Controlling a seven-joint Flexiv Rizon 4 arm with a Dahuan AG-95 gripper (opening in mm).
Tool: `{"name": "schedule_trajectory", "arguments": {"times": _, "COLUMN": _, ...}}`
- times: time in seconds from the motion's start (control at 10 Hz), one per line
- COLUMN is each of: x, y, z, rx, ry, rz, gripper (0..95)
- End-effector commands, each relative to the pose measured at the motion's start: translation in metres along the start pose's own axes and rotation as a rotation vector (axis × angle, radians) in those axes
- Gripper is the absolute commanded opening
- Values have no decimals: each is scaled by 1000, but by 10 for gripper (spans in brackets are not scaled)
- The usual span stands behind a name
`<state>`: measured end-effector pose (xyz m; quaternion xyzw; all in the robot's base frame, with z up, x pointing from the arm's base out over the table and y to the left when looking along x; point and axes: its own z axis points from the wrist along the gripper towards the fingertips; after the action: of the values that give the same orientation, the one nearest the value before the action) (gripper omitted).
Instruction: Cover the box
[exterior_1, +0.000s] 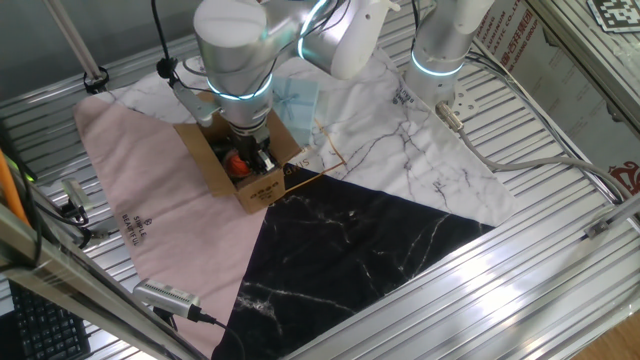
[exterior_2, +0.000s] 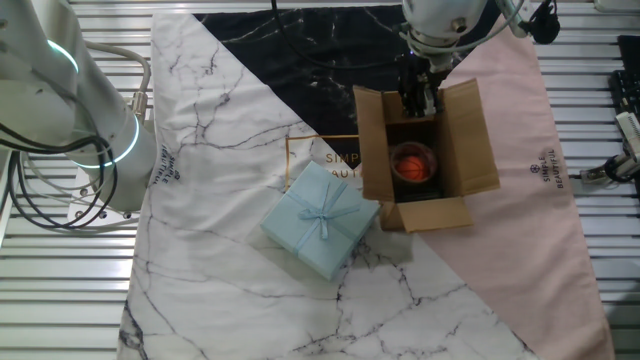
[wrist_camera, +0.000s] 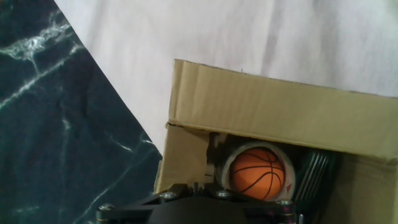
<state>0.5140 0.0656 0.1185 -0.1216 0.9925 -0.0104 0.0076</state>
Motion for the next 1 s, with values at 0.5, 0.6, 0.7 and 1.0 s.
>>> {"name": "schedule_trajectory", "arguments": {"times": 0.5, "x": 0, "y": 0, "z": 0, "rx": 3, "ry": 0, "rz": -1, "gripper": 0}}
{"name": "schedule_trajectory", "arguments": {"times": 0.6, "x": 0, "y": -1, "z": -1, "rx": 3, "ry": 1, "rz": -4, "gripper": 0}}
{"name": "schedule_trajectory", "arguments": {"times": 0.7, "x": -1, "y": -2, "z": -8, "rx": 2, "ry": 5, "rz": -7, "gripper": 0}}
{"name": "schedule_trajectory", "arguments": {"times": 1.0, "x": -1, "y": -1, "z": -31, "rx": -11, "ry": 11, "rz": -8, "gripper": 0}}
